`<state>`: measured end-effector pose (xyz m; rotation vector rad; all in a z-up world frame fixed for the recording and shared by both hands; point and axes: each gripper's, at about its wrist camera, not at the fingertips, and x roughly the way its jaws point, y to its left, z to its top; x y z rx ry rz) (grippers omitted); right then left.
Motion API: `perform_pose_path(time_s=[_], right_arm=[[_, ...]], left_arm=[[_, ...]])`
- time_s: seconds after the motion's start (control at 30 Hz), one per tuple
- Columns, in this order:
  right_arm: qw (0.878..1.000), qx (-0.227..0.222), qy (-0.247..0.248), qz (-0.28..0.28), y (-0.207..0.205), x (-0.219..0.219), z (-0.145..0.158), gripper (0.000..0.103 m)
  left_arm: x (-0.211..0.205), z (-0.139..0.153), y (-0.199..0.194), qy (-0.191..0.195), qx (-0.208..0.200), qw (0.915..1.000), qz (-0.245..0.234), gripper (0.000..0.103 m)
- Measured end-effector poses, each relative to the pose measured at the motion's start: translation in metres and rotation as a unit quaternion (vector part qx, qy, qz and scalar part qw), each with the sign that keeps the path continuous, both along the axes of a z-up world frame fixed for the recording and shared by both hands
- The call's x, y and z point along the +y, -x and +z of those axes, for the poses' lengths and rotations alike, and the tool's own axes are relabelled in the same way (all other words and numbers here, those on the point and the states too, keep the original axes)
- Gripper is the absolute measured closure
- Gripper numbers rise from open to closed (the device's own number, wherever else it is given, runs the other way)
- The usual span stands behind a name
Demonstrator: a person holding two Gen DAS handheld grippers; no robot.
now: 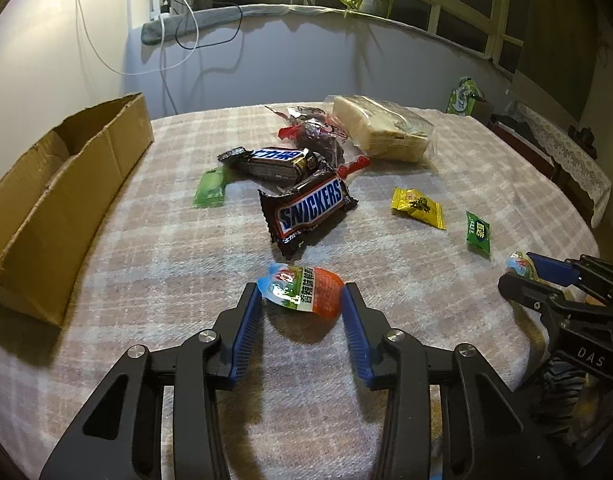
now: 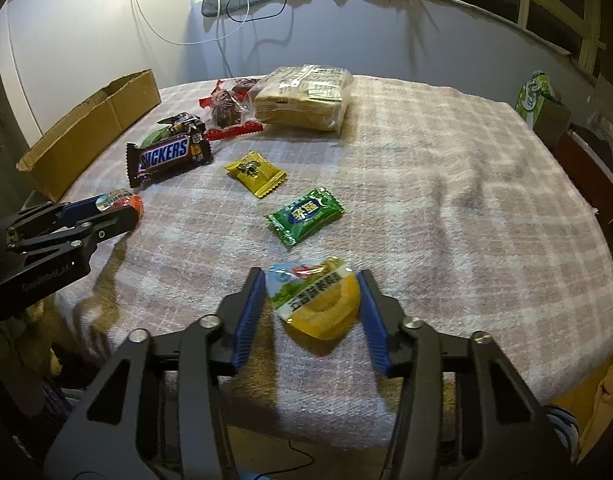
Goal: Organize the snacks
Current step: 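Grasp the orange-and-blue jelly cup with left tool while right tool grasps yellow jelly cup, then carry both jelly cups into the cardboard box and open both tools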
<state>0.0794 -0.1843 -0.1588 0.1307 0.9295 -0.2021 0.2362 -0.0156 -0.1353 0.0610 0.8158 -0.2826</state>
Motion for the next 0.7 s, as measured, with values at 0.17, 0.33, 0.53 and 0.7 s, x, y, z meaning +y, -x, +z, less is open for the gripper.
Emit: perform_pose_path(time_s=[0.17, 0.33, 0.53, 0.7], right_arm=[[1.0, 0.003, 0.009, -0.001, 0.0, 0.001, 0.0, 0.058], [1.0, -0.003, -0.002, -0.006, 0.002, -0.001, 0.002, 0.059], [1.0, -0.011, 0.0, -0.014, 0.005, -0.007, 0.006, 0.06], [1.0, -0.024, -0.001, -0.012, 0.005, -0.008, 0.017, 0.06]], left_arm=[[0.0, 0.0, 0.001, -0.002, -0.003, 1.0, -0.002, 0.068], [0.002, 0.0, 0.001, 0.005, -0.004, 1.0, 0.002, 0.07], [0.005, 0.002, 0.001, 0.009, -0.005, 0.9999, 0.006, 0.071], [0.016, 0.016, 0.002, 0.027, -0.02, 0.9992, 0.023, 0.071]])
